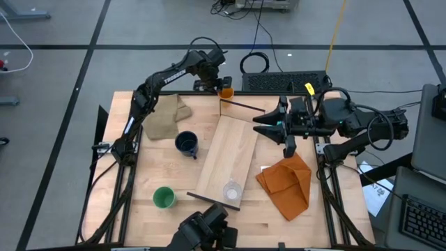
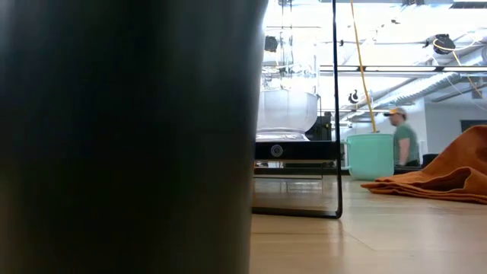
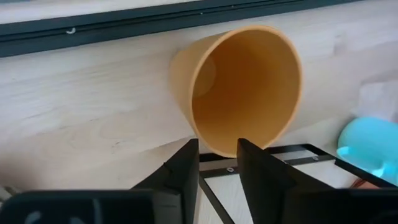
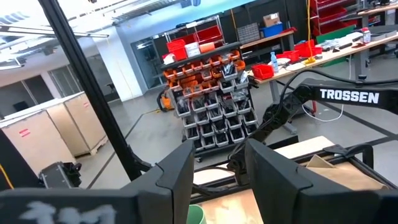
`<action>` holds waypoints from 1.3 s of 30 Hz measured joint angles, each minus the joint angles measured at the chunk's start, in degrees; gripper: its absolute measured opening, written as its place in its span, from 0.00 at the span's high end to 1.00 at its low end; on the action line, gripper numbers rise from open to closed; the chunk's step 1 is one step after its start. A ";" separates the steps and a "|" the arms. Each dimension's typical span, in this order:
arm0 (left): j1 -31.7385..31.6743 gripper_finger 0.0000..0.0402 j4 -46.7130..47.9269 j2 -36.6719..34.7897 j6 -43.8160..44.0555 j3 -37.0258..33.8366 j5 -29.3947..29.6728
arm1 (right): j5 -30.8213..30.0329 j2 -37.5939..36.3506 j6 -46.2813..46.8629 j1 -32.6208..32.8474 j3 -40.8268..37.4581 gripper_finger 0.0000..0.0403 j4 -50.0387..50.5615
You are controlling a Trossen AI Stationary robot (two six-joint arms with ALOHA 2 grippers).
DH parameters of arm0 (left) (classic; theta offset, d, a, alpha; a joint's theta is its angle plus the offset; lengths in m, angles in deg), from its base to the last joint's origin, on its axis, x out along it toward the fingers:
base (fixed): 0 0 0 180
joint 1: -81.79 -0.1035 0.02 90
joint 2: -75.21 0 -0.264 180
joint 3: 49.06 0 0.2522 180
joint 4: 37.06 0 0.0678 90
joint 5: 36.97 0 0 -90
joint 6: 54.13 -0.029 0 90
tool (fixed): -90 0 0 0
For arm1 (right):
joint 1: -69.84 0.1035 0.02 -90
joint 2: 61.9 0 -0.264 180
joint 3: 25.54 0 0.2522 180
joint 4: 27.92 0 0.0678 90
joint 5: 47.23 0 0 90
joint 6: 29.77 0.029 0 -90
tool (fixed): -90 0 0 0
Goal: Stack small to large cups/mugs on shelf
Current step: Put the orange cup on the shelf
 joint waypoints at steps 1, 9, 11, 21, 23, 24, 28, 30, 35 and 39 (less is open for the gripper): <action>-0.05 0.71 0.30 0.00 0.01 0.00 0.00 | 0.00 0.00 -0.09 0.08 0.00 0.66 0.00; -0.33 0.63 3.42 0.00 -1.34 0.00 0.86 | 0.01 0.00 -0.14 0.25 0.00 0.66 0.04; -0.60 0.62 3.61 0.00 -1.51 0.03 0.05 | 0.00 0.00 -0.42 0.46 0.00 0.66 0.04; -0.98 0.54 5.87 0.00 -1.56 0.04 -0.77 | 0.07 0.00 -1.05 0.48 0.00 0.66 0.13; -1.10 0.53 5.66 0.00 -1.63 0.04 -1.50 | 0.07 0.00 -1.07 0.48 0.02 0.66 0.33; -1.12 0.52 5.58 0.00 -1.88 0.04 -1.66 | 0.07 0.00 -1.07 0.48 0.04 0.66 0.50; -1.20 0.49 5.77 0.00 -3.35 0.04 -2.55 | 0.07 0.00 -1.07 0.48 0.04 0.66 1.03; -1.26 0.48 5.87 0.00 -3.55 0.04 -2.83 | 0.07 0.00 -1.14 0.48 0.04 0.66 1.03; -1.37 0.46 5.82 0.00 -5.07 0.04 -4.76 | 0.07 0.00 -1.26 0.48 0.04 0.66 1.37; -1.43 0.43 5.06 0.00 -4.77 0.04 -4.79 | 0.07 0.00 -1.51 0.35 0.04 0.66 1.42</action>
